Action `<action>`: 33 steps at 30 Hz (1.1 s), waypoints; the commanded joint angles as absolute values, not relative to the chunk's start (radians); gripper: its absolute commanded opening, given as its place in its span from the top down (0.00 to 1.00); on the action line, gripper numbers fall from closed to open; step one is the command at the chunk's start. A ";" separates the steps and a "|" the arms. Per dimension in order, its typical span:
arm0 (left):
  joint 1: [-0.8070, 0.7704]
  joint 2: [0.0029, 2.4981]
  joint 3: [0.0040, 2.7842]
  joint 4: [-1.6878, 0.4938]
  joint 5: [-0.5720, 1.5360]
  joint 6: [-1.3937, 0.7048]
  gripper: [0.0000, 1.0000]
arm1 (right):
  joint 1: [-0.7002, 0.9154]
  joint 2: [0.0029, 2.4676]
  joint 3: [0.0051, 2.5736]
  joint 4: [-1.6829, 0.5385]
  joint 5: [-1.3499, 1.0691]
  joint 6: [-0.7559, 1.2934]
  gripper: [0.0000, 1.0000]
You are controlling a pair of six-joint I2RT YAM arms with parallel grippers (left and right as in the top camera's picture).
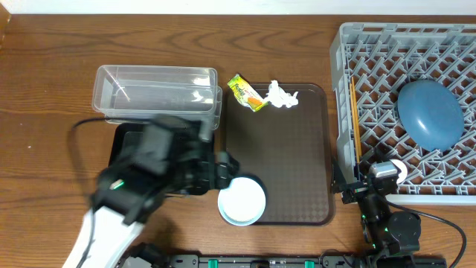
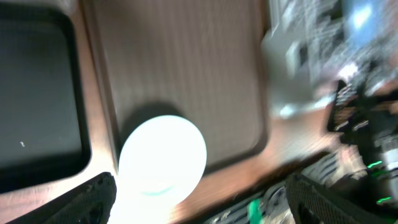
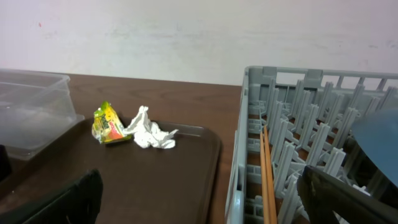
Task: Sort waste into correct bins and load items into the dishwasher rack
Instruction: 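Reach the left gripper to the white plate and grasp its rim, then lift the white plate and carry it over the black tray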
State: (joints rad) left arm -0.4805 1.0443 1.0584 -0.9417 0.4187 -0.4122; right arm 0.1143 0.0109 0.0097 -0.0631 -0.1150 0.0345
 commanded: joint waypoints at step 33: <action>-0.933 1.733 1.078 -0.709 0.184 -0.714 0.94 | 0.112 0.006 0.005 -0.064 -0.108 0.036 0.01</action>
